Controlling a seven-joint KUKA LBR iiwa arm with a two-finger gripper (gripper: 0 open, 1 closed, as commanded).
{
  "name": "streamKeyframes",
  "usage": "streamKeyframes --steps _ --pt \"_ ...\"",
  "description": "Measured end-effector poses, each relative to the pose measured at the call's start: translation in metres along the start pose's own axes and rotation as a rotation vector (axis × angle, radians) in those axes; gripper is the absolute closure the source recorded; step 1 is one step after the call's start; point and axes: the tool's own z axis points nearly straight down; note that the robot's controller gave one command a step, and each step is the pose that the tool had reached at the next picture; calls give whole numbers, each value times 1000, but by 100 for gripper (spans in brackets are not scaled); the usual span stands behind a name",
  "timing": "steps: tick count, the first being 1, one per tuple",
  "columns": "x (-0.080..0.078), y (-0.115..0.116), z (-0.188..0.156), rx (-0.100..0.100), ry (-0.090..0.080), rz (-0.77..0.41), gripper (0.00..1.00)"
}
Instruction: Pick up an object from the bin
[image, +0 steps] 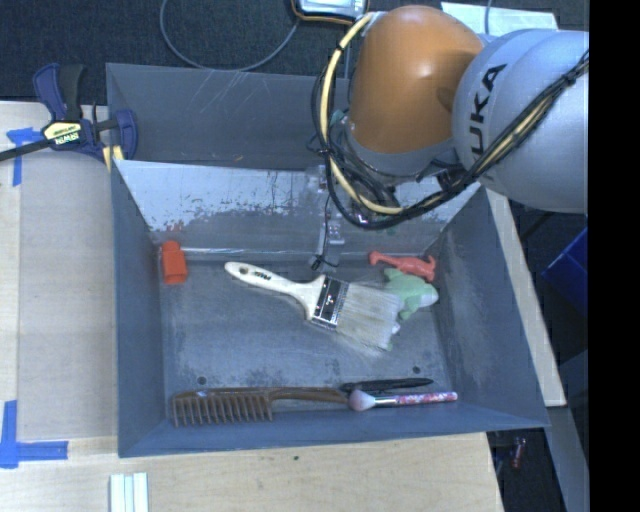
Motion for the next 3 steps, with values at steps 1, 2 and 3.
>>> streamKeyframes --steps 1,2,3 --pt "-2 0 -5 -1 -9 2 0" --pt "37 -31 128 -2 -12 11 0" --pt "42 -39 82 -2 -20 -22 0"
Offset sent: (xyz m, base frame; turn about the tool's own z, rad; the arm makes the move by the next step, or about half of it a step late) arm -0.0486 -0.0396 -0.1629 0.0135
